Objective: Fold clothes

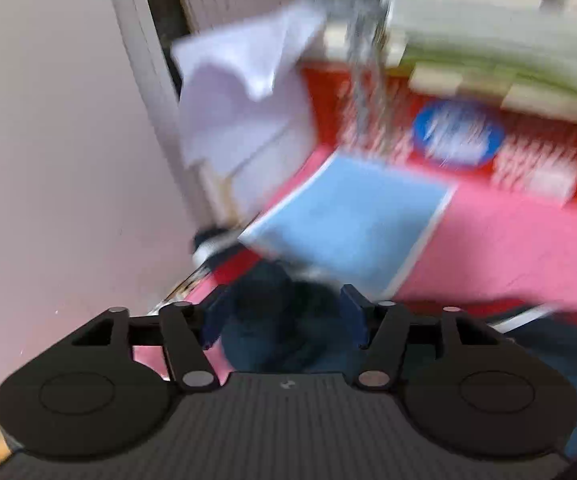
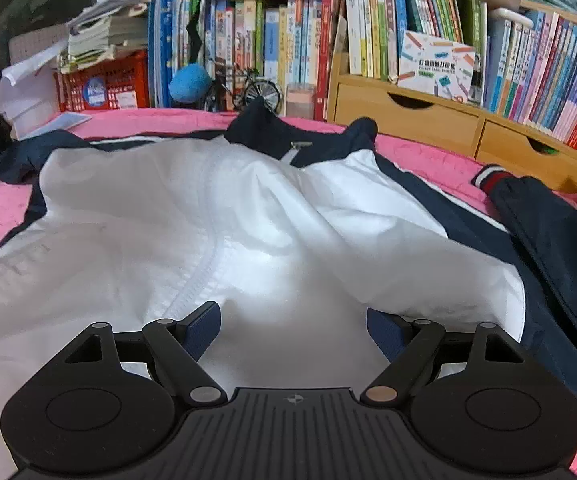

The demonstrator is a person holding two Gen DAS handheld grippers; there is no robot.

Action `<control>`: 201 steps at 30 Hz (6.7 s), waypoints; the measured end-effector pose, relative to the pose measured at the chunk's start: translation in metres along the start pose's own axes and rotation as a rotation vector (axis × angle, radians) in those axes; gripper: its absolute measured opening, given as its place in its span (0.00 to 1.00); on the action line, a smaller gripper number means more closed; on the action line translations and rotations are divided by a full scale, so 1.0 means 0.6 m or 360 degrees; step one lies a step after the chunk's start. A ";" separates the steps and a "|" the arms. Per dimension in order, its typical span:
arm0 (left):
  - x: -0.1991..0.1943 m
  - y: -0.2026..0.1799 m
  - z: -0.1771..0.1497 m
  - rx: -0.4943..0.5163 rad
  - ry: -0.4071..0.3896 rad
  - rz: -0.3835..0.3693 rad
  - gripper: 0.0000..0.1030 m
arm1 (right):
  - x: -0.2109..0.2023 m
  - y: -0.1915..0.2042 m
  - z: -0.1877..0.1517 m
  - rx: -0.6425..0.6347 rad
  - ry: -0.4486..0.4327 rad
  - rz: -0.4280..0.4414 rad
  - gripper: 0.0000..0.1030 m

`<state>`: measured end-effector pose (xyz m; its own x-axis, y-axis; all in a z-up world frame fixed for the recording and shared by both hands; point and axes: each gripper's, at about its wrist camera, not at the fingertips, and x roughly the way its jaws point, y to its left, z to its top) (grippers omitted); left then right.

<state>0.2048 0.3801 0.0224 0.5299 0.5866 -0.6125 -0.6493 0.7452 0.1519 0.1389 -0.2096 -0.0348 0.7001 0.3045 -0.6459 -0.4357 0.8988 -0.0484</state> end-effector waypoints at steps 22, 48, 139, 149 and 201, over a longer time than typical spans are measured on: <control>-0.084 0.010 -0.151 -0.0178 0.0204 -0.0590 0.89 | 0.122 0.388 0.188 -0.0924 -0.0123 0.0485 0.65; 0.003 0.013 -0.103 -0.0340 0.0030 -0.0197 0.81 | 0.390 0.131 0.315 -0.0022 0.0283 -0.0162 0.36; -0.596 -0.211 -0.447 0.1035 -0.0113 -0.1351 0.89 | -0.292 0.149 -0.207 -0.0716 -0.0382 -0.0256 0.97; -0.646 -0.215 -0.511 0.1307 -0.0320 -0.1402 0.94 | -0.301 0.082 -0.155 -0.0349 -0.0481 -0.0248 0.97; -0.590 0.042 -0.358 0.0997 -0.0246 -0.1691 1.00 | -0.489 -0.074 -0.267 0.0162 -0.0597 0.0298 1.00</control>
<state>-0.1161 0.1228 0.0766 0.7198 -0.4002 -0.5672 0.4902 0.8716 0.0070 -0.1378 -0.3894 0.0346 0.7796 0.5419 -0.3139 -0.5297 0.8380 0.1310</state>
